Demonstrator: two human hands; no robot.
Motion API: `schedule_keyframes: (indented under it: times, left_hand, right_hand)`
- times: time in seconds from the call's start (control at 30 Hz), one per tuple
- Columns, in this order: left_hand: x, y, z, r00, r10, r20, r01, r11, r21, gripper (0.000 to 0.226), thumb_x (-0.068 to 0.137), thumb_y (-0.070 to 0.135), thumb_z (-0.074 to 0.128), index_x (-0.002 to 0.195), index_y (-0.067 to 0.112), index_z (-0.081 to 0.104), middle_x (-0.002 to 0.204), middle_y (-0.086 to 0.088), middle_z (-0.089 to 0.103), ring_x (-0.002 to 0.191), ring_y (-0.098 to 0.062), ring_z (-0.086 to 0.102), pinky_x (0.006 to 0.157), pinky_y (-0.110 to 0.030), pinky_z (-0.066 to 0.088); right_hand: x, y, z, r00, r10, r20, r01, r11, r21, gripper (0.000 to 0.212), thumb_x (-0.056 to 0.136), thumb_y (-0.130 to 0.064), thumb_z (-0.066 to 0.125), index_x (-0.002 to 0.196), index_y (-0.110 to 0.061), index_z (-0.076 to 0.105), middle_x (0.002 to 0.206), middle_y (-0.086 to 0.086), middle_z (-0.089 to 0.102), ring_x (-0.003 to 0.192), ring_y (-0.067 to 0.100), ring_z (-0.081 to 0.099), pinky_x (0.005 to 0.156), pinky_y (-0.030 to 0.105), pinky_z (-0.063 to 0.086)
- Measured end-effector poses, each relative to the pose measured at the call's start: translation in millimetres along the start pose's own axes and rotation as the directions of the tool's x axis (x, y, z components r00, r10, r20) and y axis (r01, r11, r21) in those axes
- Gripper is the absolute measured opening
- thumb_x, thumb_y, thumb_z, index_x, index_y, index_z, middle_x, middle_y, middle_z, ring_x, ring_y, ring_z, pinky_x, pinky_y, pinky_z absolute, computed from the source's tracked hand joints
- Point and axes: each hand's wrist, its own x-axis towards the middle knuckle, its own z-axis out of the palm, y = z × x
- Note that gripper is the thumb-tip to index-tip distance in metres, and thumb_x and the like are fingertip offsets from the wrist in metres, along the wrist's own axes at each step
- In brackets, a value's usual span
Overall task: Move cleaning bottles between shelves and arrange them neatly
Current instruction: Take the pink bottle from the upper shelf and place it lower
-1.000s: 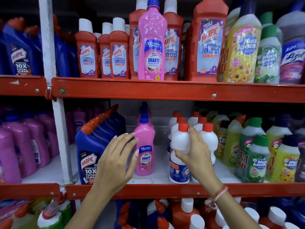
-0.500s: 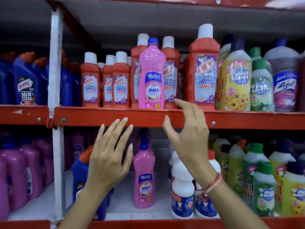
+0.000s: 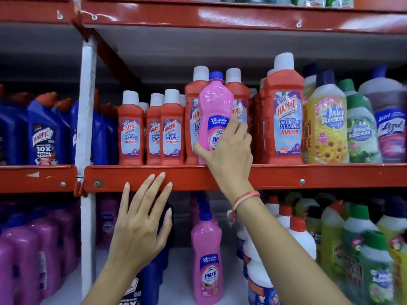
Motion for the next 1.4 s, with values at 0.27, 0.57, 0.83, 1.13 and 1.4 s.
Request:
schedule_keyframes:
  times: [0.27, 0.57, 0.83, 1.13, 1.4]
  left_hand:
    - [-8, -9, 6, 0.999, 0.033, -0.017, -0.033, 0.999, 0.003, 0.05, 0.096, 0.026, 0.044, 0.142, 0.007, 0.044, 0.15, -0.01, 0.045, 0.142, -0.024, 0.036, 0.115, -0.06, 0.031]
    - [-26, -9, 17, 0.997, 0.07, -0.022, -0.07, 0.997, -0.011, 0.052, 0.096, 0.022, 0.047, 0.145, 0.005, 0.04, 0.154, -0.014, 0.039, 0.146, -0.03, 0.029, 0.12, -0.058, 0.022]
    - [-27, -2, 15, 1.0, 0.021, 0.004, -0.021, 0.999, -0.033, 0.054, 0.097, 0.023, 0.046, 0.146, 0.005, 0.036, 0.156, -0.016, 0.034, 0.148, -0.032, 0.025, 0.12, -0.059, 0.021]
    - [-28, -5, 14, 0.999, 0.031, 0.019, -0.031, 0.999, -0.039, 0.055, 0.096, 0.023, 0.047, 0.147, 0.005, 0.035, 0.157, -0.015, 0.032, 0.148, -0.031, 0.024, 0.12, -0.058, 0.019]
    - [-28, -5, 12, 0.999, 0.023, 0.039, -0.02, 0.997, -0.072, 0.054, 0.097, 0.023, 0.046, 0.146, 0.004, 0.036, 0.156, -0.016, 0.033, 0.147, -0.033, 0.025, 0.12, -0.059, 0.019]
  right_hand:
    - [17, 7, -9, 0.992, -0.004, -0.125, 0.016, 0.995, 0.093, 0.089, 0.072, -0.053, 0.076, 0.139, -0.005, 0.042, 0.125, 0.013, 0.052, 0.112, 0.029, 0.056, 0.077, 0.029, 0.043]
    - [-6, 17, -62, 0.956, 0.026, -0.292, 0.063, 0.954, 0.292, 0.091, 0.063, -0.065, 0.075, 0.132, -0.01, 0.054, 0.122, 0.004, 0.063, 0.1, 0.008, 0.056, 0.076, 0.0, 0.039]
    - [-118, 55, -44, 0.982, 0.144, -0.121, -0.079, 0.899, 0.43, 0.081, 0.06, -0.055, 0.084, 0.126, -0.017, 0.058, 0.111, -0.001, 0.067, 0.094, 0.014, 0.066, 0.081, 0.025, 0.055]
    - [-198, 88, 13, 0.984, 0.151, 0.099, -0.179, 0.897, 0.404, 0.083, 0.06, -0.043, 0.089, 0.128, -0.014, 0.051, 0.112, 0.005, 0.059, 0.1, 0.022, 0.062, 0.079, 0.04, 0.058]
    - [-231, 104, 38, 0.947, 0.225, 0.231, -0.294, 0.894, 0.337, 0.088, 0.06, -0.041, 0.09, 0.132, -0.011, 0.05, 0.118, 0.006, 0.059, 0.104, 0.021, 0.061, 0.084, 0.035, 0.057]
